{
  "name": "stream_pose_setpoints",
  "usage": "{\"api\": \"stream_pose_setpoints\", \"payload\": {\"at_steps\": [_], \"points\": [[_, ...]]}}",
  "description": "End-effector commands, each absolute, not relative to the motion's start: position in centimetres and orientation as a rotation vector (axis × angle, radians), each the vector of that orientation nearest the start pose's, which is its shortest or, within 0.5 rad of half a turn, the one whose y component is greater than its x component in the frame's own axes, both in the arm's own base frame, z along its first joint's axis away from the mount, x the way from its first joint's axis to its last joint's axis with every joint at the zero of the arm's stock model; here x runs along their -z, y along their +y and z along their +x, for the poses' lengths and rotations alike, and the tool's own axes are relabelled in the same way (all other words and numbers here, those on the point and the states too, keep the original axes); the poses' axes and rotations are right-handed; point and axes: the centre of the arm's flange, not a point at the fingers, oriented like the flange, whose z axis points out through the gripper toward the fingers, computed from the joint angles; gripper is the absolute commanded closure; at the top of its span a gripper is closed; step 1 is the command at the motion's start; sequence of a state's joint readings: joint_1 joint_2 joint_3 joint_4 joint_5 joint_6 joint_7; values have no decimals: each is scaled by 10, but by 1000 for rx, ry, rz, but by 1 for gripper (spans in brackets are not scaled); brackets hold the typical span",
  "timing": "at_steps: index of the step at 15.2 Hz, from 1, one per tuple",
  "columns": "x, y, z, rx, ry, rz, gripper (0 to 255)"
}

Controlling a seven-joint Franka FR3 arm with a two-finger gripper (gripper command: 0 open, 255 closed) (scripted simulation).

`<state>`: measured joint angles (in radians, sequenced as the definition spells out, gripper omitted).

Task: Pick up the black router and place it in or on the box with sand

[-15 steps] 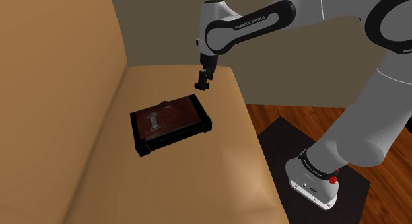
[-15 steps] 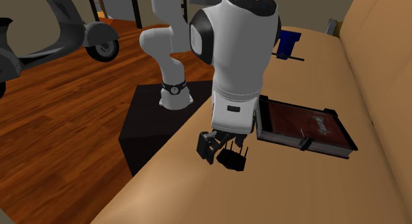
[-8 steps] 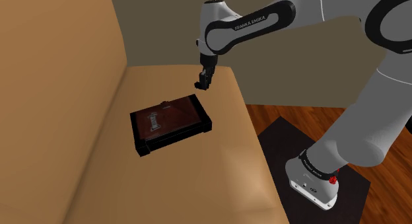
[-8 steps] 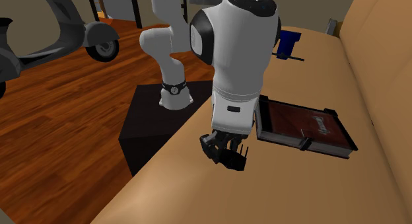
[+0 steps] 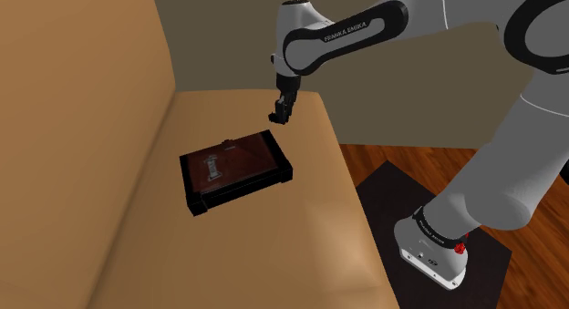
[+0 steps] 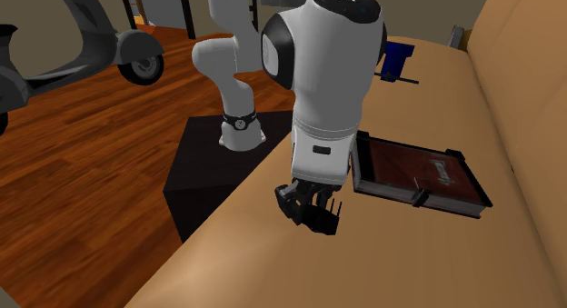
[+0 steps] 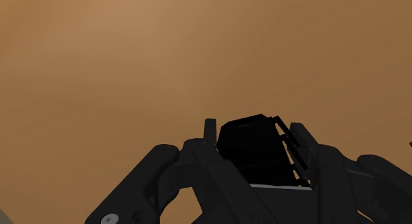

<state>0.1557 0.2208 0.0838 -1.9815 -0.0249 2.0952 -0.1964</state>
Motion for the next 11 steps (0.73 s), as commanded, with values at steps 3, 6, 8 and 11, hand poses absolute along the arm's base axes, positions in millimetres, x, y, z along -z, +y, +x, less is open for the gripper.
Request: {"api": "stream_pose_setpoints", "payload": {"at_steps": [3, 6, 8, 11], "points": [[-364, 136, 568, -167, -699, -3063, 255], [-379, 136, 568, -167, -699, -3063, 255], [-390, 136, 568, -167, -699, -3063, 255], [-406, 136, 568, -167, -699, -3063, 255]]}}
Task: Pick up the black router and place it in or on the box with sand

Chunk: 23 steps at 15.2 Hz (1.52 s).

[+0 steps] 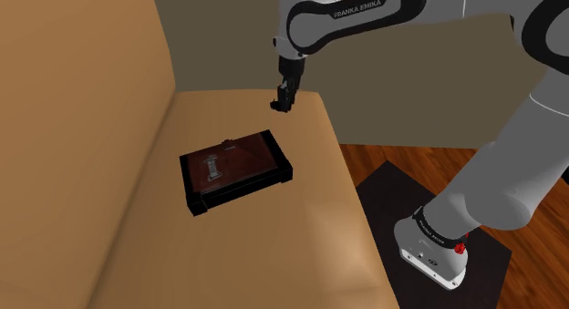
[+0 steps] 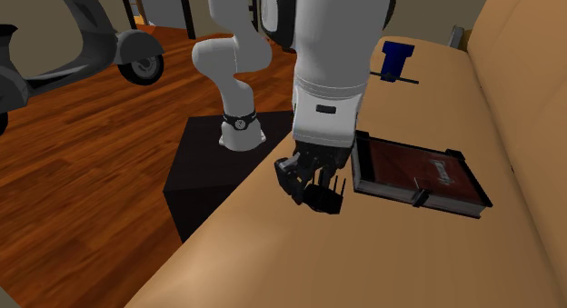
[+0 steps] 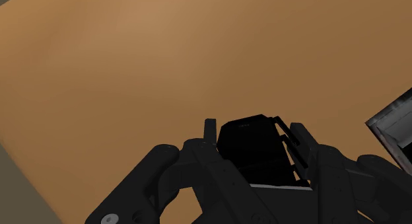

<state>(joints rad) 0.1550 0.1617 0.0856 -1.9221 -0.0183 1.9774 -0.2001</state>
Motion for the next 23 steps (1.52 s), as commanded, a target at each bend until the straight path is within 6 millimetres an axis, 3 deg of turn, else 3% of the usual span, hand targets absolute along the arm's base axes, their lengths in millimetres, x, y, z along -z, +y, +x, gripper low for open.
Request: {"api": "stream_pose_setpoints", "payload": {"at_steps": [1, 14, 23], "points": [[-411, 136, 568, -167, -699, -3063, 255], [-479, 136, 568, -167, -699, -3063, 255], [-479, 245, 521, -167, -699, -3063, 255]]}}
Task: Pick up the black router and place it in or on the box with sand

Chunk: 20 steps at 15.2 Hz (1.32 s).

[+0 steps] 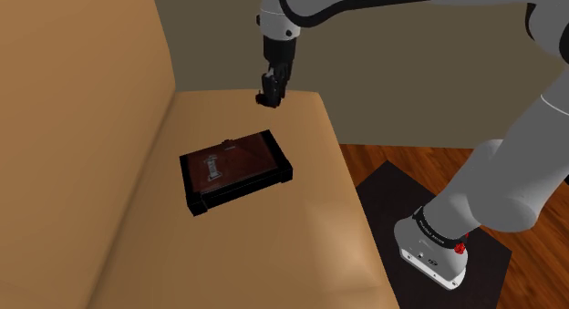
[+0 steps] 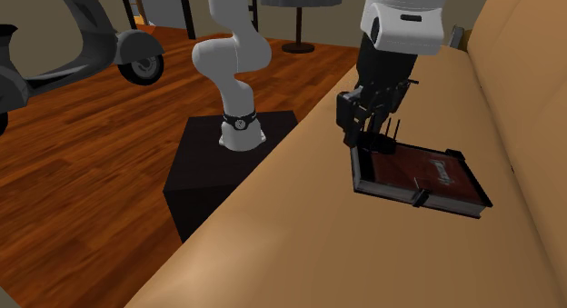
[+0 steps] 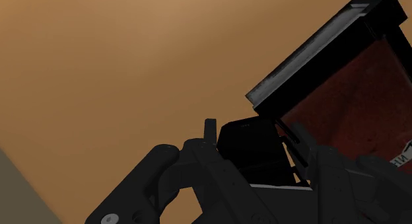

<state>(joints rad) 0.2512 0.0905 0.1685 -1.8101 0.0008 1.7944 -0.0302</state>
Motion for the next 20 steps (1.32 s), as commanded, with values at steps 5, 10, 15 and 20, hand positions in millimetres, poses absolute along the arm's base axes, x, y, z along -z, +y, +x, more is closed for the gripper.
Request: {"api": "stream_pose_setpoints", "payload": {"at_steps": [5, 10, 15, 20], "points": [[-479, 305, 494, -167, -699, -3063, 255], [-479, 366, 468, -167, -699, -3063, 255], [-458, 376, 464, -167, -699, -3063, 255], [-431, 376, 464, -167, -699, -3063, 255]]}}
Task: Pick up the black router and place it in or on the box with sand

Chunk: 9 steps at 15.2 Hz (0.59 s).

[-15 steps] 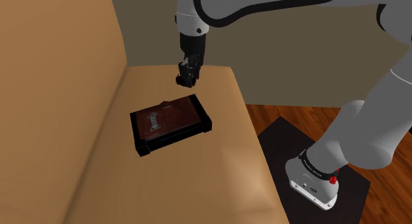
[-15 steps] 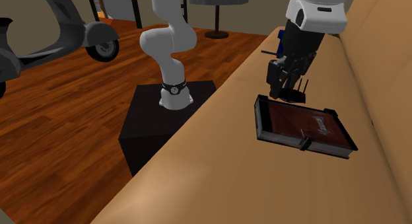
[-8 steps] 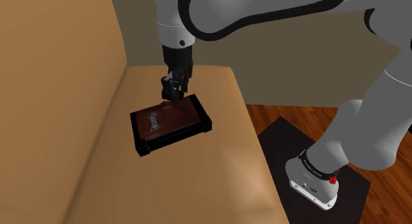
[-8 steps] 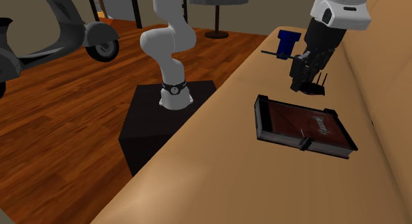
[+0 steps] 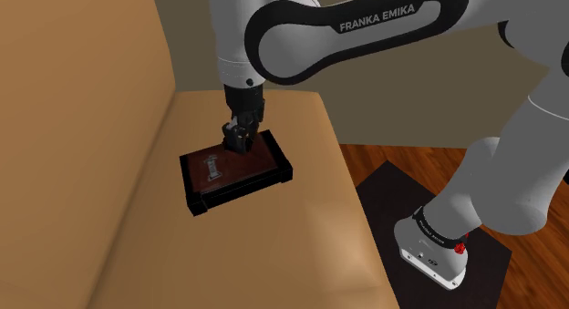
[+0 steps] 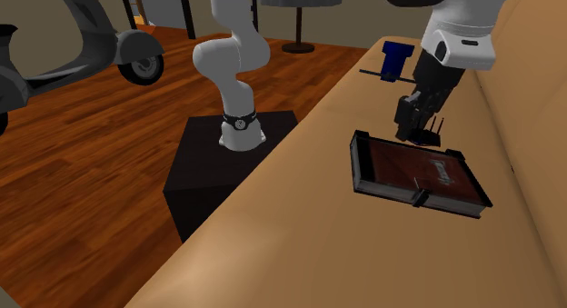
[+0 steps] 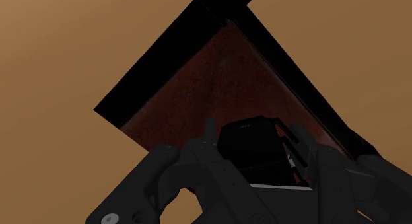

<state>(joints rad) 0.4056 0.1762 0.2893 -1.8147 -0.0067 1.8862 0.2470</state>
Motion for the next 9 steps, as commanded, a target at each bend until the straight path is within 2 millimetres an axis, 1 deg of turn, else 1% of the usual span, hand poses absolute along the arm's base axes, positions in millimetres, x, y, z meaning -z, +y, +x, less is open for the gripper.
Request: {"api": "stream_pose_setpoints", "payload": {"at_steps": [1, 4, 9], "points": [[-426, 376, 464, -167, -699, -3063, 255], [-409, 376, 464, -167, -699, -3063, 255], [-409, 376, 464, -167, -699, -3063, 255]]}}
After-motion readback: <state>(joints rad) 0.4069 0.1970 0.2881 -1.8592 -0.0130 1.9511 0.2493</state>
